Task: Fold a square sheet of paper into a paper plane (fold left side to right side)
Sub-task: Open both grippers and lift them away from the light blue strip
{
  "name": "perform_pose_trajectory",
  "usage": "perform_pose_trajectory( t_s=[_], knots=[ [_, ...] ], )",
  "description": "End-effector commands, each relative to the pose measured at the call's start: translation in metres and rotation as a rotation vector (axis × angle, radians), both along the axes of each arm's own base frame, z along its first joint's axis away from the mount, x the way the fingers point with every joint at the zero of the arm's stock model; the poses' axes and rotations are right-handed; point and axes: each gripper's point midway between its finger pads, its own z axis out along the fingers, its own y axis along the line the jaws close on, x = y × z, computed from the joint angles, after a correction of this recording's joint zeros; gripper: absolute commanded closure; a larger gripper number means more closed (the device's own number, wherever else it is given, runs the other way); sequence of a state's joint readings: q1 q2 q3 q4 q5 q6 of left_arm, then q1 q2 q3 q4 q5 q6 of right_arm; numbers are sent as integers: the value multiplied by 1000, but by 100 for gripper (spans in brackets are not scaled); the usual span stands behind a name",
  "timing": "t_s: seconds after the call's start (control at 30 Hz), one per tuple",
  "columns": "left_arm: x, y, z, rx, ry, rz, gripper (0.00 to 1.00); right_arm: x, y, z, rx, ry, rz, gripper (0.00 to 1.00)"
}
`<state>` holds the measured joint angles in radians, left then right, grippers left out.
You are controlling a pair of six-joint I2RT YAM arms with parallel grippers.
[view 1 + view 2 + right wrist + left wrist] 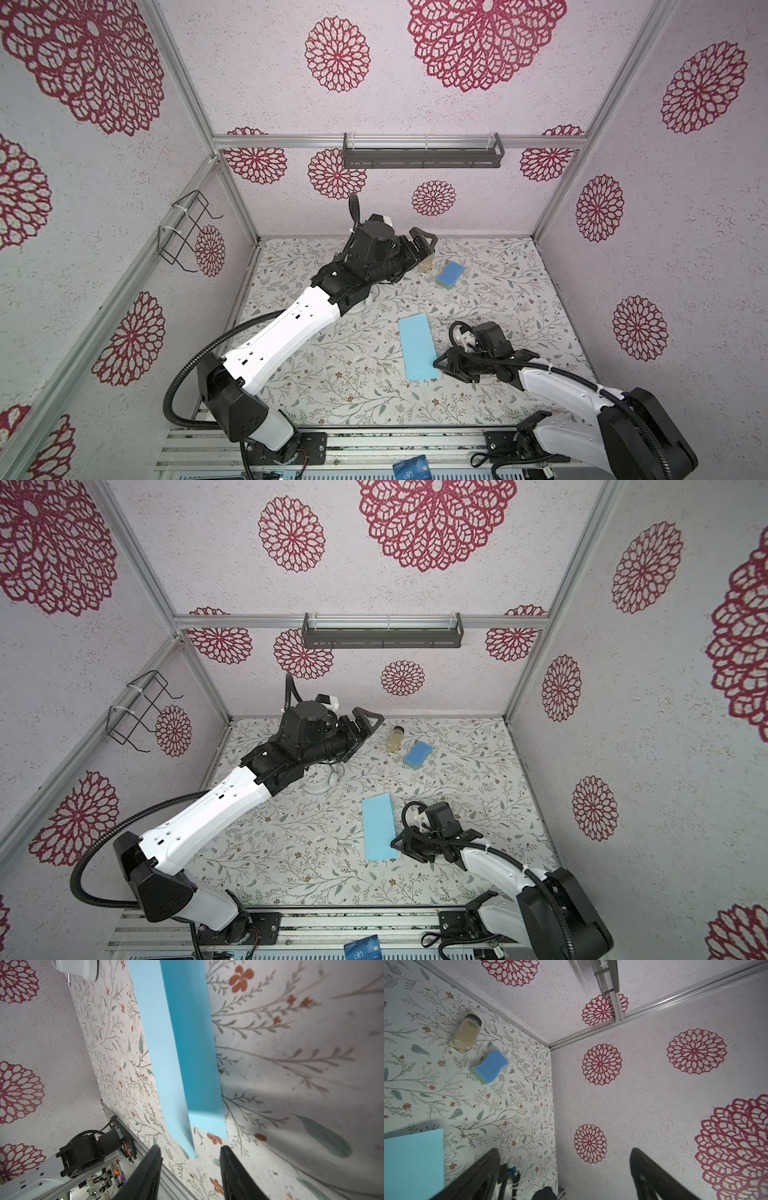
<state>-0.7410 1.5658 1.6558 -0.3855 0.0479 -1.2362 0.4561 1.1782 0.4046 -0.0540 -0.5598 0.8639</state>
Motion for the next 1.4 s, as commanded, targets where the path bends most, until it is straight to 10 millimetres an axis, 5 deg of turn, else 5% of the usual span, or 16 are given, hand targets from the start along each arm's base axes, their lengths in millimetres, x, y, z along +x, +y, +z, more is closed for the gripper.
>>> perform_pose_trajectory(
  t_s=[0.0,0.07,0.33,0.53,0.73,0.97,1.03,1.23,1.37],
  knots=[
    [-6,-15,27,-47,-3,16,1,9,6,8,34,-21,-1,52],
    [-10,-26,48,-52,-62,-9,1,9,7,5,33,-13,0,53],
    [-1,-18,49,-119,-85,18,1,12,9,4,36,-11,2,58],
    [-5,-34,51,-133,-106,-20,1,11,8,0,29,-4,0,62],
    [6,-30,31,-62,-130,9,1,12,9,-2,31,0,-1,67],
    [21,15,-35,113,-180,79,1,14,10,-3,35,0,2,73],
    [22,26,-59,192,-184,74,10,15,11,-4,39,0,3,74],
    [15,43,-138,385,-103,-5,71,16,13,-3,44,-1,9,77],
    [7,40,-190,472,-54,-101,96,14,13,-5,44,4,14,79]
  ],
)
